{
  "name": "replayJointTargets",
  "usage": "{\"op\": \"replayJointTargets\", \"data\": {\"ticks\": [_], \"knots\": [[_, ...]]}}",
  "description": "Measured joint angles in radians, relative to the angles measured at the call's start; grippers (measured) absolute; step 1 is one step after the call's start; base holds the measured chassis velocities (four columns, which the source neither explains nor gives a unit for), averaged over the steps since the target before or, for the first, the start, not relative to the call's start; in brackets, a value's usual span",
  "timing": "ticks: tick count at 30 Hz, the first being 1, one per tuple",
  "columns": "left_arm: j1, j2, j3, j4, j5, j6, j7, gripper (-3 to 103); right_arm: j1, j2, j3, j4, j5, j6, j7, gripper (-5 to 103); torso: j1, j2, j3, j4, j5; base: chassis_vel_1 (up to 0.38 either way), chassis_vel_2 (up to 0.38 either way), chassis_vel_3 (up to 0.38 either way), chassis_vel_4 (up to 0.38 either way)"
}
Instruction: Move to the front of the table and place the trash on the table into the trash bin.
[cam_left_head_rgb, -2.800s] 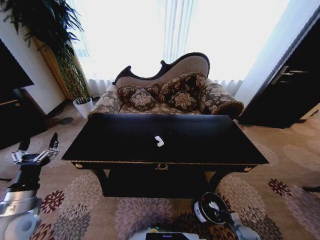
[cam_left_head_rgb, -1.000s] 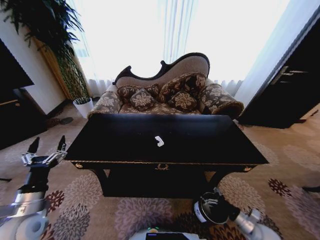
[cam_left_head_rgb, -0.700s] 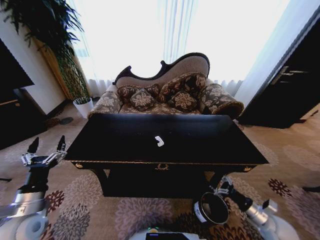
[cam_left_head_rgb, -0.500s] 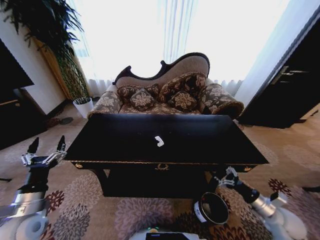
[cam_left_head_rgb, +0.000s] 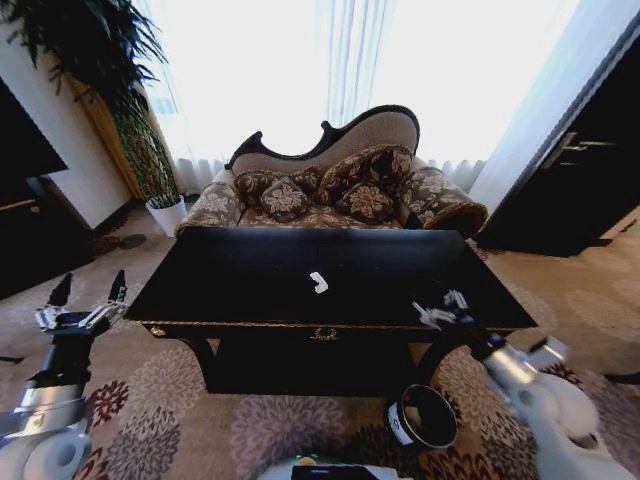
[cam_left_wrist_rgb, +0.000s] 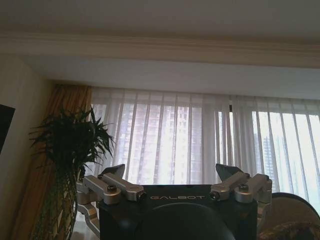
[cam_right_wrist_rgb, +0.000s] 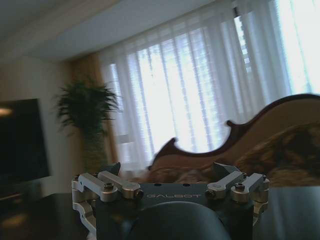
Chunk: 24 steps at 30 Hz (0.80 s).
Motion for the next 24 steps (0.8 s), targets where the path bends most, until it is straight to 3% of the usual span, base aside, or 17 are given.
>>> {"op": "replayJointTargets", "data": {"ticks": [4, 12, 18, 24], "knots": [[-0.009, 0.015, 0.005, 0.015, -0.004, 0.0, -0.001, 100, 0.003, -0.045, -0.01, 0.026, -0.011, -0.018, 0.053, 100, 0.0, 0.0, 0.0, -0.0003, 0.0001, 0.0, 0.0, 0.0, 0.0], [-0.021, 0.019, 0.024, 0.028, -0.001, 0.001, -0.001, 100, 0.012, -0.179, -0.03, 0.068, -0.036, -0.108, 0.086, 100, 0.0, 0.0, 0.0, -0.0004, 0.0002, 0.0, 0.0, 0.0, 0.0], [-0.03, 0.019, 0.045, 0.042, 0.013, 0.002, -0.001, 100, 0.068, -0.294, -0.168, 0.071, -0.114, -0.111, 0.175, 100, 0.0, 0.0, 0.0, -0.0002, 0.0001, 0.0, 0.0, 0.0, 0.0], [-0.032, 0.024, 0.038, 0.056, 0.014, 0.002, -0.001, 100, 0.106, -0.341, -0.294, 0.075, -0.142, -0.121, 0.262, 100, 0.0, 0.0, 0.0, -0.0002, 0.0002, 0.0, 0.0, 0.0, 0.0]]}}
